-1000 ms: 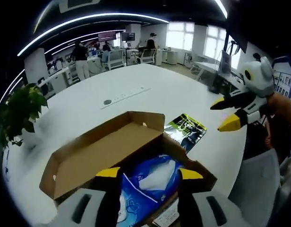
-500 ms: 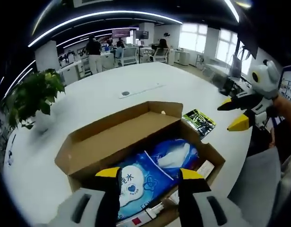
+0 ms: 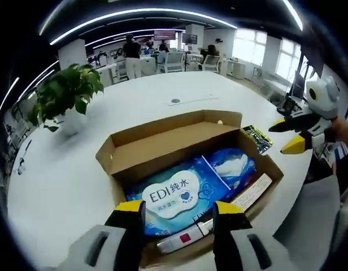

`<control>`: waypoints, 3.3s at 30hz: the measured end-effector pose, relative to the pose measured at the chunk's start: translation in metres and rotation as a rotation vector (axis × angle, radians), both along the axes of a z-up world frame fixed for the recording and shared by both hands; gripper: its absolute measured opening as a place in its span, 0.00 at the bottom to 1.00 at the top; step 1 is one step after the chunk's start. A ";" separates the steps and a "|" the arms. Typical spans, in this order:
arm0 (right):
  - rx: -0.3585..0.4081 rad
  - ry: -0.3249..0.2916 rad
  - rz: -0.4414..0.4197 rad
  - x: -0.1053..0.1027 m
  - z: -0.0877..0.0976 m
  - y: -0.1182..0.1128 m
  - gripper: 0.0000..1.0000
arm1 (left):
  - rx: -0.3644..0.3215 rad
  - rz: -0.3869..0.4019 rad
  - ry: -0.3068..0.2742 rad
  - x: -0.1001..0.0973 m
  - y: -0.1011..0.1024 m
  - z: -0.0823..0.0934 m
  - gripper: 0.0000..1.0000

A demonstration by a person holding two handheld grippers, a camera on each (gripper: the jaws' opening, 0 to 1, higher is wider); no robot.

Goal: Operate the shoe box by opening the lid, removing the specified soft item, and placing it in the target area until the item is outside and the box remains undamaged.

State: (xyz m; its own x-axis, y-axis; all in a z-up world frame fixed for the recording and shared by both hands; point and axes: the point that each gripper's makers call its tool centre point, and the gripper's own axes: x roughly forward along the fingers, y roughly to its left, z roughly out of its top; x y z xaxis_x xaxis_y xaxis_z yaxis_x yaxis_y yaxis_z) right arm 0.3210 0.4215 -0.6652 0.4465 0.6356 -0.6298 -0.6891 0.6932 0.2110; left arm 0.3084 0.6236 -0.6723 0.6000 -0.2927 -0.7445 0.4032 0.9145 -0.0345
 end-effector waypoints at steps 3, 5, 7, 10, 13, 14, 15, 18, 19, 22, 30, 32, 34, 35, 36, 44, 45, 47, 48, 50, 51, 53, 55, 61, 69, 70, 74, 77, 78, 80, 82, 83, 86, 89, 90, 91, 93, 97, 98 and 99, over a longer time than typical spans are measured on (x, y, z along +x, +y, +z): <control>0.002 -0.002 0.014 0.001 -0.002 0.006 0.43 | 0.008 0.034 0.009 -0.005 0.014 -0.004 0.48; 0.003 0.003 0.024 0.001 -0.006 0.011 0.42 | 0.015 0.056 0.018 -0.007 0.023 -0.008 0.47; 0.005 0.007 0.033 0.002 -0.009 0.016 0.41 | 0.023 0.078 0.022 -0.009 0.031 -0.011 0.46; 0.003 0.014 0.047 0.002 -0.014 0.023 0.41 | 0.027 0.109 0.024 -0.010 0.042 -0.014 0.44; 0.001 0.026 0.063 0.001 -0.019 0.030 0.40 | 0.020 0.142 0.035 -0.013 0.051 -0.019 0.37; 0.001 0.029 0.069 0.001 -0.020 0.032 0.39 | 0.020 0.156 0.036 -0.015 0.055 -0.020 0.35; 0.001 0.026 0.074 0.001 -0.021 0.034 0.38 | 0.022 0.163 0.034 -0.015 0.056 -0.021 0.36; -0.004 0.031 0.087 0.001 -0.024 0.040 0.38 | 0.025 0.202 0.031 -0.018 0.066 -0.024 0.35; -0.003 0.034 0.090 0.001 -0.025 0.042 0.38 | 0.025 0.210 0.035 -0.020 0.068 -0.026 0.34; -0.004 0.037 0.103 0.001 -0.028 0.049 0.37 | 0.025 0.224 0.045 -0.022 0.072 -0.032 0.32; -0.016 0.049 0.143 0.003 -0.039 0.069 0.34 | -0.003 0.261 0.072 -0.027 0.072 -0.043 0.17; -0.023 0.047 0.153 0.004 -0.042 0.072 0.34 | -0.016 0.271 0.070 -0.026 0.071 -0.043 0.14; -0.026 0.049 0.162 0.004 -0.045 0.075 0.33 | -0.021 0.275 0.070 -0.026 0.071 -0.043 0.13; -0.028 0.048 0.169 0.005 -0.046 0.077 0.32 | -0.022 0.278 0.070 -0.026 0.071 -0.044 0.13; -0.030 0.049 0.172 0.005 -0.047 0.078 0.32 | -0.026 0.280 0.072 -0.025 0.071 -0.044 0.12; -0.026 0.043 0.186 0.012 -0.051 0.090 0.28 | -0.025 0.289 0.069 -0.024 0.071 -0.047 0.07; -0.024 0.044 0.187 0.013 -0.051 0.092 0.28 | -0.026 0.293 0.065 -0.024 0.071 -0.047 0.07; -0.019 0.045 0.189 0.014 -0.051 0.096 0.27 | -0.031 0.299 0.060 -0.023 0.072 -0.047 0.07; -0.017 0.045 0.190 0.014 -0.052 0.098 0.26 | -0.033 0.302 0.059 -0.023 0.071 -0.047 0.07; -0.015 0.045 0.193 0.016 -0.053 0.102 0.25 | -0.036 0.303 0.055 -0.024 0.071 -0.047 0.07; -0.016 0.045 0.195 0.017 -0.054 0.104 0.25 | -0.037 0.305 0.053 -0.023 0.071 -0.047 0.07; -0.017 0.044 0.199 0.017 -0.055 0.108 0.25 | -0.038 0.308 0.050 -0.023 0.072 -0.047 0.06; -0.017 0.043 0.202 0.019 -0.057 0.111 0.24 | -0.037 0.308 0.047 -0.023 0.072 -0.047 0.06; -0.040 0.056 0.212 0.020 -0.065 0.117 0.23 | -0.044 0.312 0.047 -0.023 0.071 -0.047 0.06; -0.067 0.065 0.214 0.022 -0.074 0.127 0.19 | -0.051 0.316 0.049 -0.023 0.071 -0.048 0.06; -0.075 0.060 0.212 0.024 -0.075 0.128 0.18 | -0.051 0.316 0.049 -0.023 0.071 -0.048 0.06; -0.112 0.029 0.197 0.031 -0.078 0.126 0.07 | -0.050 0.317 0.049 -0.023 0.071 -0.048 0.06; -0.117 0.030 0.197 0.032 -0.079 0.125 0.04 | -0.050 0.318 0.049 -0.023 0.071 -0.048 0.06; -0.110 0.031 0.195 0.033 -0.078 0.125 0.04 | -0.049 0.318 0.049 -0.023 0.071 -0.048 0.06; -0.105 0.037 0.192 0.032 -0.076 0.124 0.03 | -0.048 0.318 0.048 -0.023 0.071 -0.048 0.06; -0.099 0.040 0.187 0.031 -0.074 0.123 0.02 | -0.049 0.318 0.049 -0.024 0.071 -0.048 0.06; -0.098 0.039 0.187 0.030 -0.073 0.123 0.02 | -0.048 0.318 0.049 -0.024 0.071 -0.048 0.06; -0.096 0.030 0.188 0.028 -0.069 0.122 0.01 | -0.045 0.316 0.049 -0.024 0.071 -0.048 0.06; -0.103 0.018 0.189 0.028 -0.067 0.120 0.01 | -0.042 0.315 0.049 -0.024 0.071 -0.048 0.06; -0.105 0.013 0.187 0.028 -0.066 0.118 0.01 | -0.041 0.314 0.050 -0.024 0.071 -0.048 0.06; -0.105 0.012 0.184 0.028 -0.065 0.117 0.00 | -0.041 0.313 0.051 -0.023 0.071 -0.048 0.06; -0.099 0.013 0.173 0.029 -0.061 0.113 0.00 | -0.039 0.310 0.054 -0.023 0.071 -0.048 0.06; -0.089 0.014 0.149 0.031 -0.053 0.105 0.00 | -0.036 0.305 0.057 -0.023 0.071 -0.048 0.07; -0.089 0.011 0.145 0.031 -0.052 0.104 0.00 | -0.037 0.305 0.058 -0.023 0.071 -0.048 0.07; -0.090 0.008 0.141 0.032 -0.051 0.101 0.00 | -0.037 0.305 0.059 -0.023 0.071 -0.048 0.07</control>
State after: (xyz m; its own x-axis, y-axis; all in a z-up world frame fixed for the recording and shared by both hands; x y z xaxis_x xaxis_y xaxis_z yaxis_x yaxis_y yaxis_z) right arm 0.3528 0.5222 -0.7161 0.3517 0.6323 -0.6903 -0.7794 0.6062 0.1582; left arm 0.2853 0.6945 -0.7206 0.6207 -0.1332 -0.7727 0.1066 0.9906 -0.0851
